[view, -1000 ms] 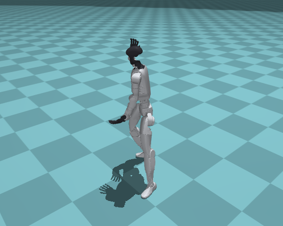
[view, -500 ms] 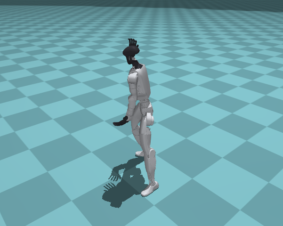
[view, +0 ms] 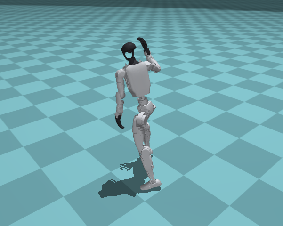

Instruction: Kungfu

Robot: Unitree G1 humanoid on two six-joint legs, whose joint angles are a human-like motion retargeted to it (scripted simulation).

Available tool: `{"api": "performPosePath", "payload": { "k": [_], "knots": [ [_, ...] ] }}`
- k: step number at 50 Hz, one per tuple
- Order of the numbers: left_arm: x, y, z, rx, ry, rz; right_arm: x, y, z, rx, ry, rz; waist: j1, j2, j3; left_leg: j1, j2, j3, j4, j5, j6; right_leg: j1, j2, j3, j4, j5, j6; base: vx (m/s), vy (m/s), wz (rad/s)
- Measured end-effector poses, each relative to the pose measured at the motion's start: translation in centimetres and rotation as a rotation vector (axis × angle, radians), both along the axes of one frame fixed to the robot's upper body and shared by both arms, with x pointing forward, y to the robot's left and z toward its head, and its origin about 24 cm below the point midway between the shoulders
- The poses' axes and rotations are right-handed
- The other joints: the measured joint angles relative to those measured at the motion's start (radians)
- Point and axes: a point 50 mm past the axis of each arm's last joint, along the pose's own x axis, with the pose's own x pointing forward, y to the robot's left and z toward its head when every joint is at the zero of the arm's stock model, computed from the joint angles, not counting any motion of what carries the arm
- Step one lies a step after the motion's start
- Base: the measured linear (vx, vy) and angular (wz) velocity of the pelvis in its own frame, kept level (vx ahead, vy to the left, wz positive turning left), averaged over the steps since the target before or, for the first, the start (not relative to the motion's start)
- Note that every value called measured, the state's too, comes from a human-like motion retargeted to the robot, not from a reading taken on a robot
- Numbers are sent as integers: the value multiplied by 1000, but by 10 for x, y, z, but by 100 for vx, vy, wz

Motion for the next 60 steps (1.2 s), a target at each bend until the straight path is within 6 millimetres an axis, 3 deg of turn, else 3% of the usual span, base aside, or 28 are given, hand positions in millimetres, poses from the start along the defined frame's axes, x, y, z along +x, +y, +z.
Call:
{"api": "performPosePath", "payload": {
  "k": [5, 10, 12, 13, 14, 15, 17, 18, 20, 22, 25, 28, 31, 33, 35, 38, 40, 43, 45, 47, 50, 51, 55, 58, 60],
  "knots": [
    [-24, 9, -5, 225, 126, -223, 19, -1, -7, -75, 97, -66, -19, 20, -40, 51, 56, 78, -24, 124, 0, -23, -2, -95, 121, -110, -30, 2, -57, -61],
    [-59, 16, -10, 397, 262, -311, 46, 1, -25, -112, 211, -82, -2, -9, -62, 177, 199, 67, 33, 468, 0, 25, 185, -28, 179, -263, -59, 17, -94, -124],
    [-61, 18, -10, 466, 284, -344, 54, 5, -30, -163, 218, -120, 31, -40, -43, 154, 281, -18, 253, 531, 57, 89, 270, 30, 177, -309, -45, 19, -81, -174],
    [-57, 19, -9, 501, 284, -363, 57, 7, -31, -201, 219, -152, 58, -52, -30, 122, 311, -89, 393, 531, 85, 119, 319, 63, 178, -327, -33, 19, -71, -194],
    [-52, 17, -9, 528, 275, -382, 61, 11, -32, -246, 219, -188, 80, -73, -38, 102, 256, -189, 437, 531, 57, 142, 338, 99, 160, -329, -22, 19, -65, -191],
    [-45, 14, -9, 553, 259, -401, 64, 14, -34, -295, 219, -225, 100, -97, -57, 86, 160, -303, 432, 531, 0, 162, 343, 137, 131, -322, -11, 20, -50, -153],
    [-18, 8, -6, 600, 188, -426, 67, 21, -33, -365, 196, -277, 123, -193, -97, 16, -104, -393, 520, 442, 0, 188, 243, 241, 121, -327, 37, 23, -29, -131],
    [-6, 7, -4, 624, 150, -435, 70, 25, -34, -388, 185, -291, 139, -220, -103, -23, -140, -383, 599, 374, 0, 213, 242, 267, 117, -335, 42, 28, -32, -139],
    [18, -1, 2, 656, 36, -458, 76, 34, -36, -434, 164, -316, 149, -240, -111, -100, -158, -405, 712, 256, 0, 278, 284, 277, 84, -339, 29, 33, -60, -126],
    [48, -6, 12, 705, -110, -484, 80, 45, -37, -477, 122, -336, 150, -212, -100, -171, -66, -410, 779, 139, 34, 365, 389, 244, 8, -319, -9, 35, -74, -96],
    [110, -16, 44, 804, -386, -515, 78, 60, -32, -552, 7, -393, 155, -218, -105, -270, -120, -393, 758, 36, 126, 461, 432, 252, -68, -302, -17, 35, -47, -90],
    [179, -25, 100, 910, -699, -465, 74, 78, -29, -670, -134, -473, 200, -241, -114, -333, -234, -418, 614, -16, 148, 548, 473, 294, -124, -293, -27, 38, -46, -151],
    [238, -27, 184, 987, -1044, -356, 72, 97, -24, -799, -288, -582, 269, -257, -108, -374, -257, -379, 424, -30, 214, 634, 523, 362, -156, -294, -45, 40, -39, -209],
    [261, -26, 247, 1025, -1263, -279, 72, 110, -21, -872, -401, -665, 303, -258, -105, -393, -264, -365, 287, -22, 265, 688, 555, 411, -168, -299, -53, 52, -34, -206],
    [272, -26, 310, 1070, -1461, -203, 72, 122, -18, -915, -510, -741, 324, -253, -106, -403, -276, -376, 148, -17, 307, 739, 585, 464, -172, -309, -58, 62, -30, -195],
    [269, -27, 389, 1164, -1717, -101, 73, 136, -15, -941, -627, -786, 348, -249, -120, -405, -311, -421, -18, -49, 368, 809, 598, 530, -166, -324, -47, 75, -23, -193],
    [261, -28, 432, 1223, -1855, -17, 73, 144, -12, -934, -681, -794, 370, -238, -121, -399, -314, -462, -68, -53, 311, 854, 606, 564, -149, -335, -37, 73, -16, -207],
    [247, -33, 481, 1242, -2016, 85, 73, 148, -4, -906, -724, -822, 414, -217, -111, -363, -289, -518, -4, -44, 253, 927, 608, 611, -119, -344, -15, 78, -8, -212],
    [241, -40, 499, 1202, -2084, 127, 73, 147, 1, -872, -742, -853, 446, -201, -119, -321, -272, -495, 34, 32, 236, 971, 599, 653, -94, -351, 13, 83, -1, -211],
    [236, -43, 511, 1184, -2127, 134, 71, 144, 6, -779, -763, -877, 427, -199, -159, -321, -262, -463, 81, 175, 239, 978, 569, 637, -74, -346, 73, 84, -2, -157],
    [228, -38, 517, 1267, -2134, 137, 67, 145, 5, -671, -807, -871, 407, -214, -195, -375, -253, -399, 241, 120, 265, 963, 462, 571, -45, -293, 225, 53, -3, -200],
    [227, -37, 517, 1285, -2135, 146, 68, 144, 4, -646, -803, -864, 398, -192, -193, -365, -209, -372, 274, 77, 262, 965, 453, 506, -61, -249, 240, 29, -7, -240],
    [224, -40, 508, 1339, -2116, 87, 75, 144, -8, -603, -762, -839, 419, -145, -199, -302, -48, -201, 344, -35, 243, 928, 356, 262, -86, -104, 250, 8, -3, -305],
    [230, -33, 492, 1415, -1991, -36, 81, 148, -21, -584, -745, -822, 404, -139, -204, -205, -16, -32, 316, -65, 234, 886, 228, 85, -94, -46, 250, -3, 8, -329],
    [232, -24, 480, 1461, -1881, -113, 87, 155, -33, -603, -726, -792, 359, -120, -196, -145, -2, 57, 298, -79, 226, 866, 165, -60, -119, -42, 220, -26, 4, -295]
  ]
}}
